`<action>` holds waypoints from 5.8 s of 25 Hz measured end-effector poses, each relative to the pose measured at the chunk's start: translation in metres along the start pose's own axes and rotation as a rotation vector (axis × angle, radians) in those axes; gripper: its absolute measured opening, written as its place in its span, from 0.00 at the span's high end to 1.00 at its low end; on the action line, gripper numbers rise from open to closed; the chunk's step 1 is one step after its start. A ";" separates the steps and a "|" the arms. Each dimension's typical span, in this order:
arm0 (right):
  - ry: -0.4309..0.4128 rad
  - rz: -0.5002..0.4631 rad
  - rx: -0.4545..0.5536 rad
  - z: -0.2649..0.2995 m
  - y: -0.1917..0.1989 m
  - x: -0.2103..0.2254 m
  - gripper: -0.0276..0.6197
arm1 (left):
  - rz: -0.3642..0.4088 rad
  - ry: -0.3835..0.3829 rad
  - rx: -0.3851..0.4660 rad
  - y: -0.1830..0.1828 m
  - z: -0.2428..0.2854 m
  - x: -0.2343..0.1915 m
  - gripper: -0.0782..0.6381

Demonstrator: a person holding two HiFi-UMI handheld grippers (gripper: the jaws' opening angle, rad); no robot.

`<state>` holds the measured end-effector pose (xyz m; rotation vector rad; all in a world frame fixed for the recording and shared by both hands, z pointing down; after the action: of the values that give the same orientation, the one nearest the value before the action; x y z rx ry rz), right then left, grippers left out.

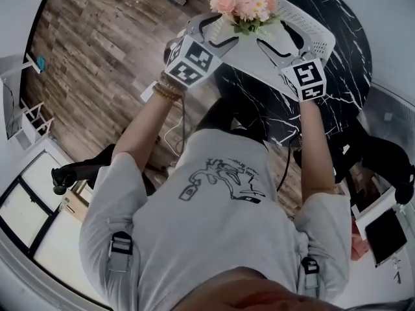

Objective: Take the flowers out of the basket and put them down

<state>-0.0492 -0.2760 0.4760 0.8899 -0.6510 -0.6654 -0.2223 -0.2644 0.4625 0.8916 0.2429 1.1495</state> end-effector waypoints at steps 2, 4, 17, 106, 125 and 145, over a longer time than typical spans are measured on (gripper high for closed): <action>-0.023 -0.003 -0.017 0.012 0.003 0.005 0.41 | 0.026 0.023 -0.024 0.000 0.008 -0.003 0.48; -0.038 -0.006 -0.036 0.023 0.005 0.010 0.39 | 0.047 0.034 -0.047 0.001 0.014 -0.006 0.47; -0.121 -0.048 -0.106 0.068 0.025 0.019 0.36 | 0.143 0.029 -0.181 0.014 0.043 -0.014 0.45; 0.021 -0.079 0.107 -0.116 -0.119 -0.027 0.55 | 0.529 0.012 -0.061 -0.198 -0.051 0.008 0.58; 0.291 0.048 0.139 -0.258 -0.062 0.016 0.55 | 0.686 0.206 0.090 -0.302 0.018 0.096 0.59; 0.558 0.182 0.167 -0.411 0.018 0.013 0.55 | 0.820 0.430 0.247 -0.391 0.064 0.228 0.59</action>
<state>0.2690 -0.0821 0.3006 1.0981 -0.2800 -0.1806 0.1809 -0.1450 0.2829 0.9807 0.3923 2.1153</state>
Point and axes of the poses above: the fingertips, and each gripper's own axes: z forward along the fingers, x to its right, y out of its underside, the point moved 7 cm from there along -z, backward along the fingers, and after that the axes turned 14 degrees about z, right-handed, at the moved point
